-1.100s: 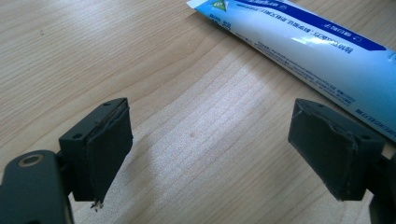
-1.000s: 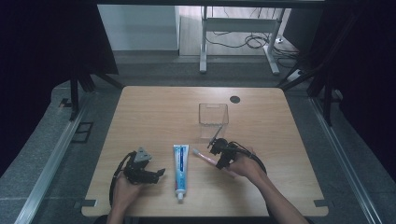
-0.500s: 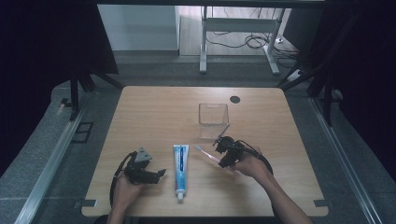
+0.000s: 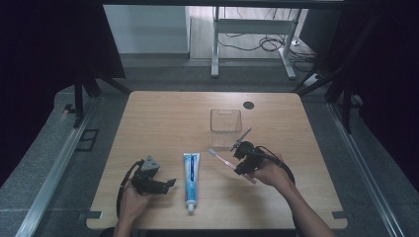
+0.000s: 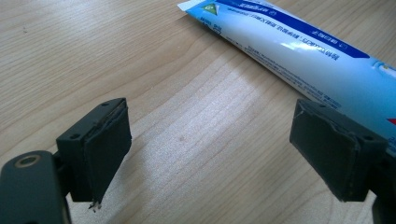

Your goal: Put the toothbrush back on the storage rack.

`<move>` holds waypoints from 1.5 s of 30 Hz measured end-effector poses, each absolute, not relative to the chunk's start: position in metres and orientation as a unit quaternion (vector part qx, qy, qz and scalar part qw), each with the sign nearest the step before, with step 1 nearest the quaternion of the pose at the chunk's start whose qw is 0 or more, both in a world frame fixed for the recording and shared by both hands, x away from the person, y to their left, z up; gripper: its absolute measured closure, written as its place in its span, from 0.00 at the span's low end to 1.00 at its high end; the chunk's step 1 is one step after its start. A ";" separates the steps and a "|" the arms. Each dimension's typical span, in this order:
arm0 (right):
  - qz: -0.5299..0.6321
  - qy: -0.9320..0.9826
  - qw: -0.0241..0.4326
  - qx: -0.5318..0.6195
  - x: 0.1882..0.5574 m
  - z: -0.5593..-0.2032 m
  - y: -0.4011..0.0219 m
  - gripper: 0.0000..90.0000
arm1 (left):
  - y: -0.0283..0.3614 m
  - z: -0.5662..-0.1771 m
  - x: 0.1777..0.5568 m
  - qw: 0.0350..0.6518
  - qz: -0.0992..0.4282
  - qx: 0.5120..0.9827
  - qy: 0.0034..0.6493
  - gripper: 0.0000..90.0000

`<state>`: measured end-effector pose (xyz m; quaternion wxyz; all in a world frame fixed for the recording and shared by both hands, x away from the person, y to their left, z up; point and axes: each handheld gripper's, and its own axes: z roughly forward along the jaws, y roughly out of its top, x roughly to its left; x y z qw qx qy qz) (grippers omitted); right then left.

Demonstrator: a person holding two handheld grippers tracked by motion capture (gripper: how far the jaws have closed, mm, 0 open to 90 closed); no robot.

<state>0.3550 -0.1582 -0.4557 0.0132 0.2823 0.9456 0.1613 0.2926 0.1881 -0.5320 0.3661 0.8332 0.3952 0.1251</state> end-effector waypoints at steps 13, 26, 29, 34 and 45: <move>0.191 0.937 0.023 0.293 0.359 -0.434 -0.171 0.88 | 0.187 -0.533 0.293 0.367 0.126 0.835 0.391 0.14; 0.225 0.924 0.043 0.307 0.367 -0.413 -0.176 0.88 | 0.186 -0.534 0.293 0.365 0.129 0.837 0.388 0.14; 0.233 0.920 0.049 0.313 0.371 -0.410 -0.176 0.88 | 0.186 -0.534 0.293 0.364 0.129 0.837 0.387 0.14; 0.244 0.915 0.056 0.316 0.377 -0.408 -0.177 0.88 | 0.185 -0.534 0.293 0.364 0.128 0.838 0.385 0.14; 0.268 0.903 0.071 0.329 0.388 -0.405 -0.176 0.88 | 0.184 -0.534 0.293 0.362 0.126 0.842 0.380 0.14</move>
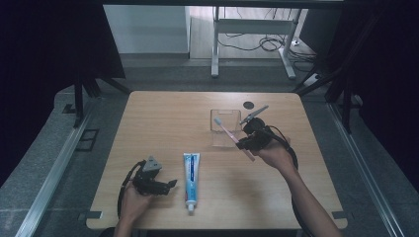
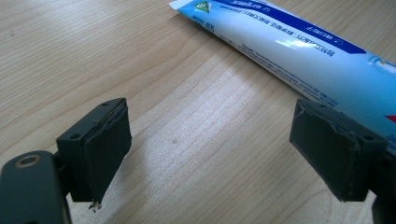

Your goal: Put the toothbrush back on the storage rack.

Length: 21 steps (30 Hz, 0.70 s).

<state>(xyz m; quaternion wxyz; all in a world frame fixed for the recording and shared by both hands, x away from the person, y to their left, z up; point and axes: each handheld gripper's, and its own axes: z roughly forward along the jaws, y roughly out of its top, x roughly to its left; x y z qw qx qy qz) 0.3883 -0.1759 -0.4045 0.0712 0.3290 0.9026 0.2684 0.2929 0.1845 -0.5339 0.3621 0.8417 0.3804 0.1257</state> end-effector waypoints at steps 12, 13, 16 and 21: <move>0.297 0.890 0.083 0.335 0.400 -0.405 -0.169 0.88 | 0.182 -0.535 0.292 0.358 0.125 0.844 0.379 0.14; 0.301 0.888 0.085 0.337 0.401 -0.406 -0.168 0.88 | 0.182 -0.535 0.292 0.358 0.125 0.844 0.379 0.14; 0.305 0.887 0.087 0.337 0.404 -0.407 -0.166 0.88 | 0.182 -0.535 0.292 0.358 0.127 0.844 0.379 0.14; 0.316 0.881 0.094 0.338 0.408 -0.407 -0.163 0.88 | 0.183 -0.535 0.292 0.358 0.127 0.844 0.378 0.14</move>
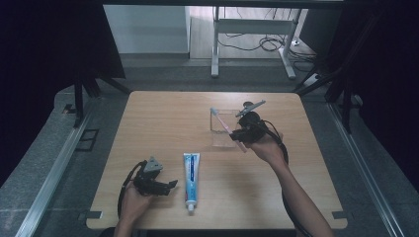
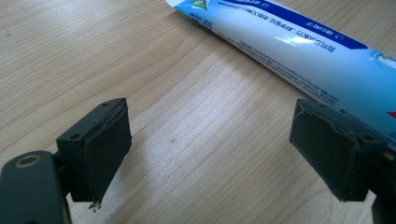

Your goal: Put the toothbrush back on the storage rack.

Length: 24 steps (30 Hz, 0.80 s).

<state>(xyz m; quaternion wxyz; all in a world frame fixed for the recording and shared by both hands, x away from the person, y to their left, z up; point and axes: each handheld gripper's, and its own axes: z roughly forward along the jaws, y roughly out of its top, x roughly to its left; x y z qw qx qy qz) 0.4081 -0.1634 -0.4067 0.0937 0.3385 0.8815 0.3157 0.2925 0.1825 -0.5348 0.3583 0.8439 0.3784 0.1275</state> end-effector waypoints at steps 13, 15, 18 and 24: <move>0.347 0.865 0.102 0.347 0.420 -0.405 -0.154 0.88 | 0.182 -0.535 0.293 0.357 0.128 0.844 0.380 0.14; 0.353 0.863 0.102 0.348 0.421 -0.406 -0.153 0.88 | 0.182 -0.535 0.292 0.357 0.128 0.844 0.379 0.14; 0.356 0.859 0.106 0.352 0.424 -0.408 -0.152 0.88 | 0.182 -0.535 0.293 0.357 0.128 0.844 0.379 0.14; 0.369 0.850 0.115 0.357 0.430 -0.411 -0.152 0.88 | 0.182 -0.535 0.293 0.356 0.128 0.844 0.380 0.14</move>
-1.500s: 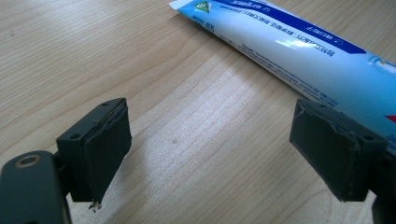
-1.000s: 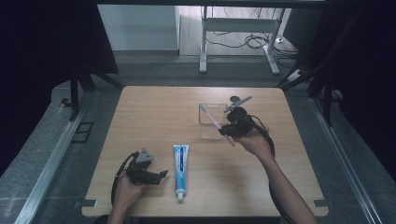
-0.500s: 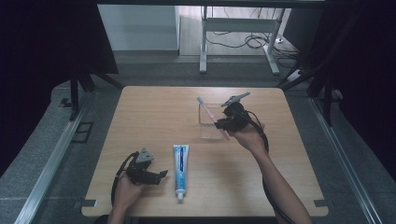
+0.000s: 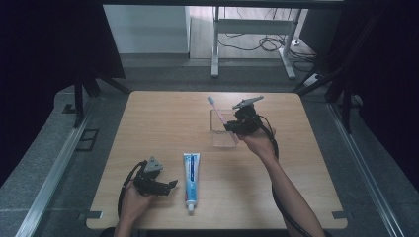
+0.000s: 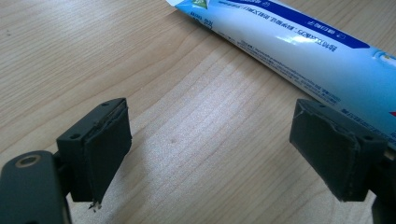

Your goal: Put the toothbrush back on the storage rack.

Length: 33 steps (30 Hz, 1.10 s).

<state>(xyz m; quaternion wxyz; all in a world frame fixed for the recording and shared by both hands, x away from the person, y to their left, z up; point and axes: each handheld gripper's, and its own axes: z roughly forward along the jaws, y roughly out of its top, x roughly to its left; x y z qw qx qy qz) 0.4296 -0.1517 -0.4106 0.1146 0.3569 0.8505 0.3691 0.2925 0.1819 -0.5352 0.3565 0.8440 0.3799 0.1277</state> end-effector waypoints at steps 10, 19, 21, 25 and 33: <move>0.391 0.837 0.133 0.358 0.440 -0.407 -0.148 0.88 | 0.182 -0.535 0.293 0.356 0.128 0.844 0.380 0.14; 0.400 0.830 0.146 0.359 0.450 -0.405 -0.145 0.88 | 0.181 -0.536 0.293 0.354 0.127 0.845 0.379 0.14; 0.401 0.829 0.150 0.360 0.452 -0.406 -0.145 0.88 | 0.181 -0.536 0.293 0.353 0.127 0.846 0.379 0.14; 0.401 0.828 0.155 0.361 0.456 -0.407 -0.146 0.88 | 0.181 -0.536 0.293 0.354 0.128 0.845 0.379 0.14; 0.388 0.832 0.161 0.362 0.464 -0.419 -0.144 0.88 | 0.181 -0.535 0.292 0.356 0.128 0.845 0.378 0.14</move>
